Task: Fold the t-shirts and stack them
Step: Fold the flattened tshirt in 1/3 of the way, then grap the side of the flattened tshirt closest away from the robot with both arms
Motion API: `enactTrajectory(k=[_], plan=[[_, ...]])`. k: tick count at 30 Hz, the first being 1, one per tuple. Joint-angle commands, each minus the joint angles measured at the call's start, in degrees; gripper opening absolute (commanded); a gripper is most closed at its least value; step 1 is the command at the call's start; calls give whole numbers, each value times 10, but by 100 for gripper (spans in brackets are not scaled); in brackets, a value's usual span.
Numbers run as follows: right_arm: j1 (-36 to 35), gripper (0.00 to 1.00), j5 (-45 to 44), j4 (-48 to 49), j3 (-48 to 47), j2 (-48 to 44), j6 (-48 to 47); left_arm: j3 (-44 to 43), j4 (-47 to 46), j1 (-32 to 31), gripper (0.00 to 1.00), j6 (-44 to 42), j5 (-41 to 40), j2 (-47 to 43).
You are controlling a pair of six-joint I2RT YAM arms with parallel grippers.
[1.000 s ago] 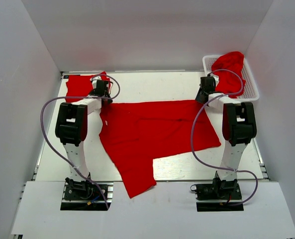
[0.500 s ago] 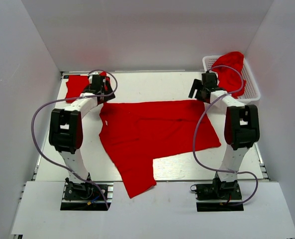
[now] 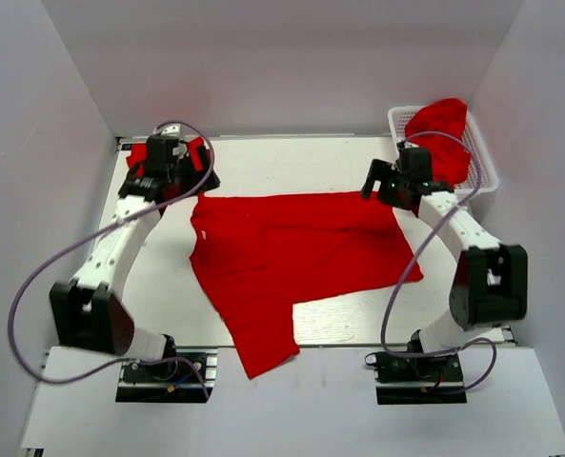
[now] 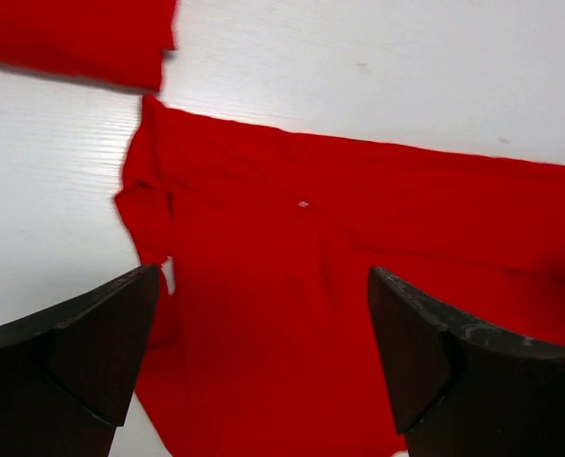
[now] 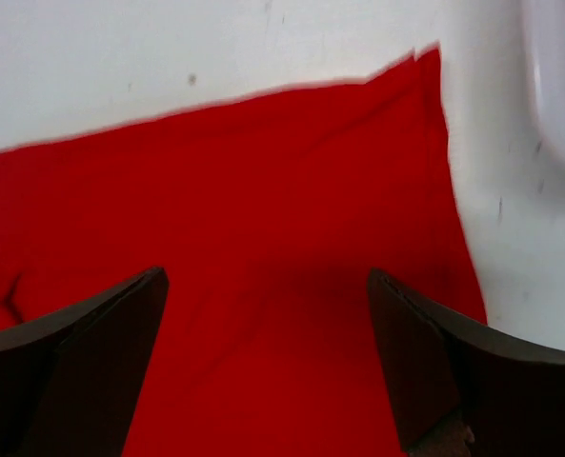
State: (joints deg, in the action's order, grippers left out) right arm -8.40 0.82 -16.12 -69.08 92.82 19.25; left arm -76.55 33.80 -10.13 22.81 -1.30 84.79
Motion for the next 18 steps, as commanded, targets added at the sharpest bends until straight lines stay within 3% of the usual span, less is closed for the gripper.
enactTrajectory(k=[1,4,10,16,18], plan=[[-9,90,22,-24,59,-87,22,64,50,-13,100,-6,91,-91],[-14,90,-26,-51,111,-149,38,145,43,-45,100,5,146,-162],[-11,90,-97,-112,185,-224,68,282,63,-129,100,39,173,-248],[-10,90,-134,-149,210,-251,81,351,93,-270,100,113,155,-254],[-9,90,-141,-152,218,-255,81,373,98,-345,100,149,150,-259]])
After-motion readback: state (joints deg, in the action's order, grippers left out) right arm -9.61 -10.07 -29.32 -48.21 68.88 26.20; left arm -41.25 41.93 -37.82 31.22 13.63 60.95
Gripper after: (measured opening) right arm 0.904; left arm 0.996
